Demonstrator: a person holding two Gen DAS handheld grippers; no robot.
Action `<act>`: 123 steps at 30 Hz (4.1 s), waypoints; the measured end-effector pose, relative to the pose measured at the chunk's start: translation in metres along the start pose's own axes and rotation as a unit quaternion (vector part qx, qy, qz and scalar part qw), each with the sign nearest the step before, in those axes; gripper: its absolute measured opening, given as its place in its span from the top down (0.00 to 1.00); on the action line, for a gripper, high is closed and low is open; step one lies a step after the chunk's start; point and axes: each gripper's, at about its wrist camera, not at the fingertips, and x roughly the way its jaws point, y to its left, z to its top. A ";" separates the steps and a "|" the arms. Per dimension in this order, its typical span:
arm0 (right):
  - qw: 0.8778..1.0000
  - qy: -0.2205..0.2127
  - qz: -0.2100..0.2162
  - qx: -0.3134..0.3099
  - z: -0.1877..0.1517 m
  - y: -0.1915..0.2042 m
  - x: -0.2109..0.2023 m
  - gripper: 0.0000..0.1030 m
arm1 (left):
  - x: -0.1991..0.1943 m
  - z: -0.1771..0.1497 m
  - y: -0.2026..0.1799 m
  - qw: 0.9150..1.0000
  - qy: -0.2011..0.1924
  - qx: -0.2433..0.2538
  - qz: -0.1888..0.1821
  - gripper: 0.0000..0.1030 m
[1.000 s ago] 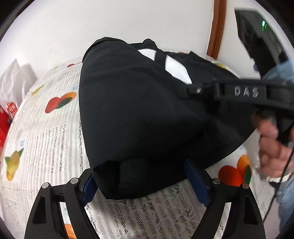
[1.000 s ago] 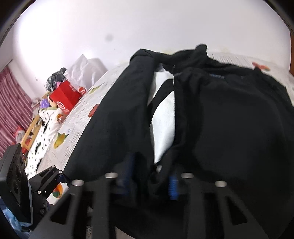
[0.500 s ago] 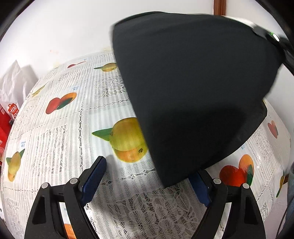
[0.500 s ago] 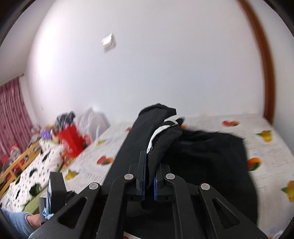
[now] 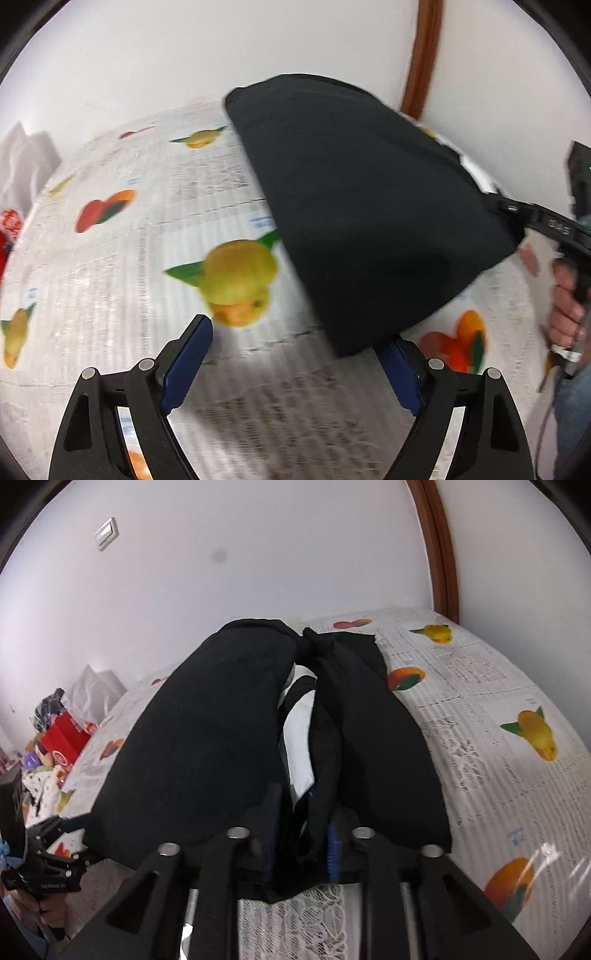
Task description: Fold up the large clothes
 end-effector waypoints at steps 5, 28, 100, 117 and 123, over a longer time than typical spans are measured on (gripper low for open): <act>1.000 0.009 0.005 -0.002 0.011 0.005 0.015 0.48 | 0.011 0.008 -0.020 1.000 0.007 0.005 0.002 0.17; 0.996 -0.070 -0.043 0.018 0.034 -0.037 -0.027 0.96 | 0.017 0.012 -0.041 0.999 0.009 0.013 0.043 0.15; 0.993 0.044 -0.100 -0.037 -0.008 -0.019 -0.002 0.93 | 0.003 0.001 -0.015 0.998 -0.008 -0.036 -0.046 0.91; 0.995 0.054 -0.061 -0.057 0.007 0.061 0.043 0.93 | -0.016 -0.002 0.074 0.993 0.003 -0.119 0.011 0.92; 0.992 0.038 -0.081 -0.094 0.004 0.068 0.007 0.87 | -0.023 -0.009 0.074 0.992 0.008 -0.127 0.016 0.92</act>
